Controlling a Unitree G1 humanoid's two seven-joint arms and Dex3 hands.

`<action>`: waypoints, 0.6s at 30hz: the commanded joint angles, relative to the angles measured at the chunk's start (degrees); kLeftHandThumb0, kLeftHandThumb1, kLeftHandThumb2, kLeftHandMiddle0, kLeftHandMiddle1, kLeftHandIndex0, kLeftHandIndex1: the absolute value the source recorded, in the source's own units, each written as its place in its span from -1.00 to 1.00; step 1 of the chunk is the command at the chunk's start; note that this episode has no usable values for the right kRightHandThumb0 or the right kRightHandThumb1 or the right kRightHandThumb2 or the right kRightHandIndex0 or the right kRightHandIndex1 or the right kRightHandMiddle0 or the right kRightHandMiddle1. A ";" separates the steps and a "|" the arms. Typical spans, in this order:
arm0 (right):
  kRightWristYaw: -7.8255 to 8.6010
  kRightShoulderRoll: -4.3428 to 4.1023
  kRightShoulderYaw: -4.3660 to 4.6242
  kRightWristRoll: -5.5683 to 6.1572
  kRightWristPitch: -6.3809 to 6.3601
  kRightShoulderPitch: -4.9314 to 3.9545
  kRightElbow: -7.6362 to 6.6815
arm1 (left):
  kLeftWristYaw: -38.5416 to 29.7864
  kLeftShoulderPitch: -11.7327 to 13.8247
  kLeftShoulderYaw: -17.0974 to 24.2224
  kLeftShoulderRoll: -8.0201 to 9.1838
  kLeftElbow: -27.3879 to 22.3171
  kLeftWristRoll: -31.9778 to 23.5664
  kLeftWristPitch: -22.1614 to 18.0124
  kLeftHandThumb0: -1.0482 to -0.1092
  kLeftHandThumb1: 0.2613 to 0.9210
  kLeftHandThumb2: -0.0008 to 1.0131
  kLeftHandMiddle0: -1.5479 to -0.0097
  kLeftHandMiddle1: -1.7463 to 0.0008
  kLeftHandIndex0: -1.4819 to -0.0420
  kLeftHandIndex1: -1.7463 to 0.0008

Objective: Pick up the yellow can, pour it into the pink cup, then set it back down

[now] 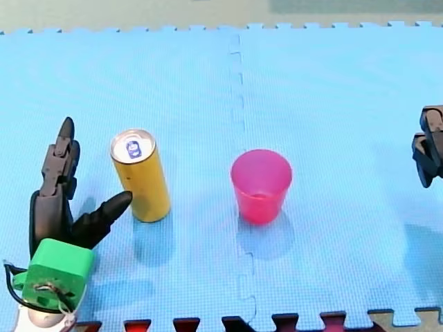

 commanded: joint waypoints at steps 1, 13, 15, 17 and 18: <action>-0.27 -0.06 0.04 -0.10 -0.20 0.03 -0.05 | -0.88 0.37 0.09 0.42 -0.36 -0.47 0.03 -1.00 0.91 -0.98 0.75 1.00 0.84 1.00; -0.12 -0.06 -0.06 0.03 -0.20 0.24 0.02 | -5.78 0.83 0.15 1.05 -0.62 -1.54 -0.78 -1.00 0.90 -0.99 0.75 1.00 0.83 0.99; 0.09 -0.20 -0.16 0.14 -0.03 0.18 0.16 | -6.24 0.74 0.21 1.15 -0.70 -1.61 -0.60 -1.00 0.89 -1.00 0.75 1.00 0.83 0.99; 0.34 -0.26 -0.26 0.26 0.08 0.12 0.27 | -6.74 0.62 0.24 1.23 -0.69 -1.69 -0.47 -1.00 0.89 -1.00 0.75 1.00 0.82 0.99; 0.47 -0.28 -0.31 0.33 0.11 0.10 0.32 | -6.92 0.58 0.26 1.26 -0.67 -1.71 -0.42 -1.00 0.89 -1.00 0.75 1.00 0.82 0.99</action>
